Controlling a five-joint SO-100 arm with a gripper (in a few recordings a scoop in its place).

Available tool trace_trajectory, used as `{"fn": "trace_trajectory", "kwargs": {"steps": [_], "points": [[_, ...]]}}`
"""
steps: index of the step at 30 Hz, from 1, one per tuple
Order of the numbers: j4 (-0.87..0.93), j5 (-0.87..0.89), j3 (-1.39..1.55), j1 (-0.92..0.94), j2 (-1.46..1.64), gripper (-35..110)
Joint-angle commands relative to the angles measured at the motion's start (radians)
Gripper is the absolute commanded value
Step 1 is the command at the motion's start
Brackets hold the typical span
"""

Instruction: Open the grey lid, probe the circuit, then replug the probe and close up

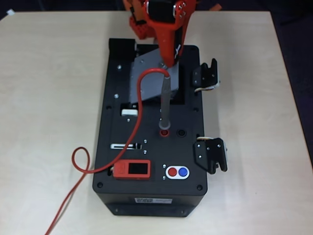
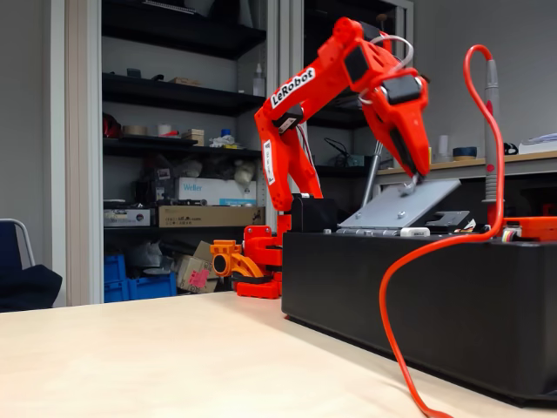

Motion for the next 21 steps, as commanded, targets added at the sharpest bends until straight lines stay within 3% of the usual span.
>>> {"fn": "trace_trajectory", "kwargs": {"steps": [1, 21], "points": [[0.048, 0.005, -0.052, 0.057, 0.014, 0], [0.129, -0.08, -0.115, 0.408, -0.012, 0]]}}
